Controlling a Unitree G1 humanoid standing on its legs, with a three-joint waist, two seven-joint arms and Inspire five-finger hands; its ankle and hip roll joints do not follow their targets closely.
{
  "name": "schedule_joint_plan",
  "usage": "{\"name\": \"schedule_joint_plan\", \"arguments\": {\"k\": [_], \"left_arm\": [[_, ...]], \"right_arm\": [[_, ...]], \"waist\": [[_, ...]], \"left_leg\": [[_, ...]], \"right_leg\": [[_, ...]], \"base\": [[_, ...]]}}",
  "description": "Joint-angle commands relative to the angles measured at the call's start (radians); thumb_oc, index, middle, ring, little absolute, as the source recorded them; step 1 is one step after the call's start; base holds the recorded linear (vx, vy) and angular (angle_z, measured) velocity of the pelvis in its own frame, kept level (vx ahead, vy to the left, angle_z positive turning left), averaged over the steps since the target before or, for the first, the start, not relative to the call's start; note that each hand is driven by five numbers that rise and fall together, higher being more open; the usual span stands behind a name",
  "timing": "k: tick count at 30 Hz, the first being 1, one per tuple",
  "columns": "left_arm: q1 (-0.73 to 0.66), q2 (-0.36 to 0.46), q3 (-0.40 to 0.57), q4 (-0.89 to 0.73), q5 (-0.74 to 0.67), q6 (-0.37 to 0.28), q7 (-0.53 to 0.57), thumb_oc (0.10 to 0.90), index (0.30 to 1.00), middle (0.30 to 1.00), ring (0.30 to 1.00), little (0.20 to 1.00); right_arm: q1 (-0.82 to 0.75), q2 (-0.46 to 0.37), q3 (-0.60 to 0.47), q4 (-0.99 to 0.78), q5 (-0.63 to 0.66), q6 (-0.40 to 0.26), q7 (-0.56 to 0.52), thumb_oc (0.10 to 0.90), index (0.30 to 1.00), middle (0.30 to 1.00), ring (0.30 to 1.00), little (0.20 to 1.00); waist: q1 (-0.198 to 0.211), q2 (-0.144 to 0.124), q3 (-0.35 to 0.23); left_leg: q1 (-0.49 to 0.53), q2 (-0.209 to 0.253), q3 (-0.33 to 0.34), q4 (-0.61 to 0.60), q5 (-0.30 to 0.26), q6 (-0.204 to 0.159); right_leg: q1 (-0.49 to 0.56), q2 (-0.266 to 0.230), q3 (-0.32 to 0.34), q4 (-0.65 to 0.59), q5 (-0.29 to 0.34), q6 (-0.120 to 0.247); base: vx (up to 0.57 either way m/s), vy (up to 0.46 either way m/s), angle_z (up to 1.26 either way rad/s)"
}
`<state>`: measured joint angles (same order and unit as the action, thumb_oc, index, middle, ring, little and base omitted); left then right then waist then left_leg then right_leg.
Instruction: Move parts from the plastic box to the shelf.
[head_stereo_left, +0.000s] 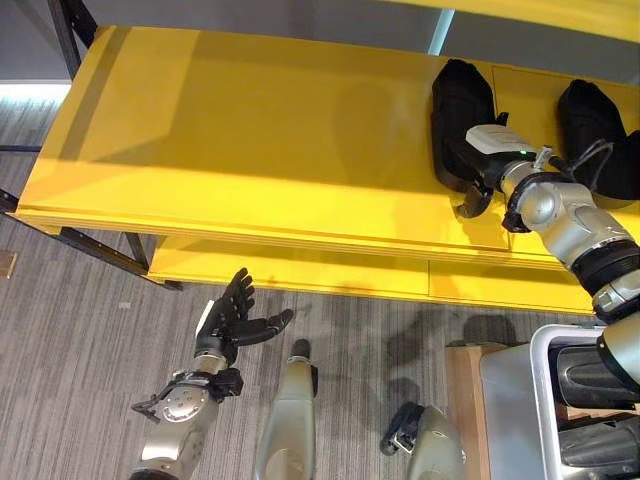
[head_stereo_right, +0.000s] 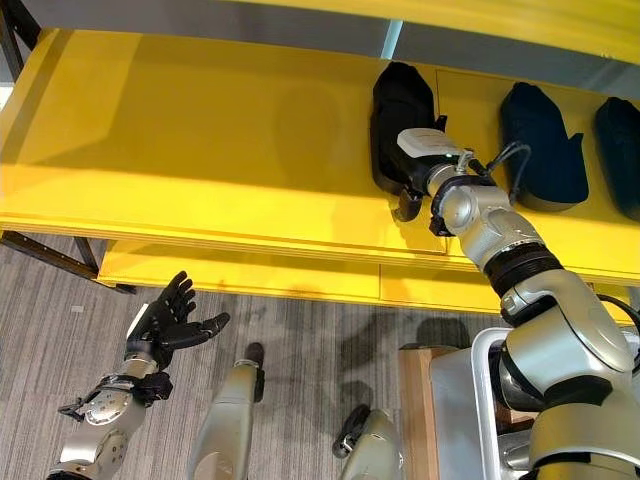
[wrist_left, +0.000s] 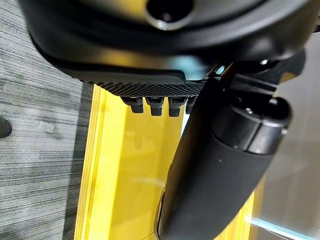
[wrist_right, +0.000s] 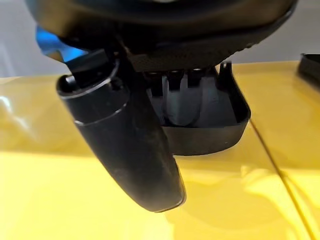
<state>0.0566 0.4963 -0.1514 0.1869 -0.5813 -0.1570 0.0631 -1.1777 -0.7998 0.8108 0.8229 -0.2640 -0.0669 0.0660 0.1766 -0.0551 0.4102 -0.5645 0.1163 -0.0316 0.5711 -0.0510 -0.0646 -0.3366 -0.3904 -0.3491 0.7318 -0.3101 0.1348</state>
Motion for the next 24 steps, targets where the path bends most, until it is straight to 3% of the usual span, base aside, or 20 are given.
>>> {"name": "schedule_joint_plan", "arguments": {"k": [1,24], "left_arm": [[-0.026,0.049,0.053,-0.075,0.021,-0.096,0.009,0.900,1.000,1.000,1.000,1.000],[-0.037,0.041,0.066,-0.068,0.024,-0.097,0.018,0.900,1.000,1.000,1.000,1.000]], "right_arm": [[-0.080,-0.074,0.003,-0.055,0.019,-0.017,-0.024,0.900,1.000,1.000,1.000,1.000],[-0.082,-0.056,0.052,-0.142,0.002,-0.036,0.029,0.900,1.000,1.000,1.000,1.000]], "waist": [[0.024,-0.017,-0.048],[0.025,-0.026,-0.040]], "left_leg": [[0.084,0.087,-0.063,0.084,-0.177,-0.058],[0.072,0.086,-0.067,0.096,-0.182,-0.059]], "right_leg": [[-0.012,0.006,0.042,-0.055,0.125,0.022],[-0.020,0.009,0.043,-0.043,0.119,0.019]], "base": [[0.00,0.000,0.00],[0.00,0.000,0.00]]}}
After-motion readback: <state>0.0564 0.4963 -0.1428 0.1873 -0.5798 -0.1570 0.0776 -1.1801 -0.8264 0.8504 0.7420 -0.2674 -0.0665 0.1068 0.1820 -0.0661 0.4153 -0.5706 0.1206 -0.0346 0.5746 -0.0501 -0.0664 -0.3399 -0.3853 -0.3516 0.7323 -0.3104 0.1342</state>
